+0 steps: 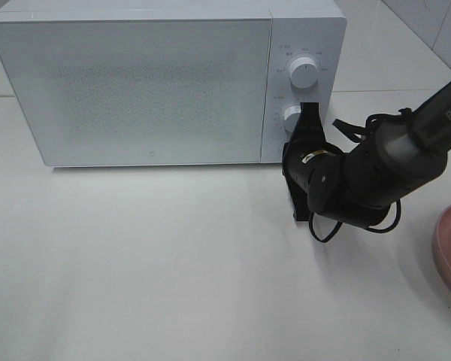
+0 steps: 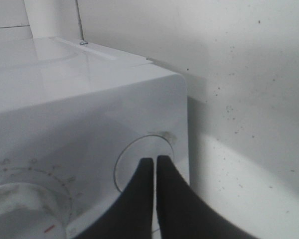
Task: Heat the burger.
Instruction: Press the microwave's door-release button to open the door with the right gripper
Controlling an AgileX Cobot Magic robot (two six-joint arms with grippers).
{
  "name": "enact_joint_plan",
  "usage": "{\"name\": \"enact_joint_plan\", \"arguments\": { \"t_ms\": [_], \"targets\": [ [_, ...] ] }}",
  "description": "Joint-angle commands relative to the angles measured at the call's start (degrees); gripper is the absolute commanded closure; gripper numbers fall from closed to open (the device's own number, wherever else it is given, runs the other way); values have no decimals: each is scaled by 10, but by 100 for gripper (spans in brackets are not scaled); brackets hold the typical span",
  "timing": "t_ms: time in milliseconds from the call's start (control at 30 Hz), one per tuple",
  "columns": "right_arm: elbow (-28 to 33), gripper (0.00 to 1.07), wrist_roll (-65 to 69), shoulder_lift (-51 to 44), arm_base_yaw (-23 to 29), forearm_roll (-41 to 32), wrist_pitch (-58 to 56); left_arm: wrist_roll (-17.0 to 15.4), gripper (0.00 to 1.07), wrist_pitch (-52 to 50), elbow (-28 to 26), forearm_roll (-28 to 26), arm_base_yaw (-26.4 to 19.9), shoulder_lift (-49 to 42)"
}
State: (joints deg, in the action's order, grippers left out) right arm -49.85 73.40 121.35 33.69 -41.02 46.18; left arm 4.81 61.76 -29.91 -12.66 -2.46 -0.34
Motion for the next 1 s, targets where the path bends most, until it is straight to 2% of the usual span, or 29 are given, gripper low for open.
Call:
{"name": "enact_joint_plan", "arguments": {
  "t_ms": [33,533,1000],
  "targets": [
    [-16,107,-5,3,-2,16,5,1,7,-6,3,0,-2,-10],
    [-18,107,-21,6,-2,-3,41,1,7,-6,3,0,-2,-10],
    [-50,107,-36,22,-2,-30,68,1,7,-6,3,0,-2,-10]
  ]
}}
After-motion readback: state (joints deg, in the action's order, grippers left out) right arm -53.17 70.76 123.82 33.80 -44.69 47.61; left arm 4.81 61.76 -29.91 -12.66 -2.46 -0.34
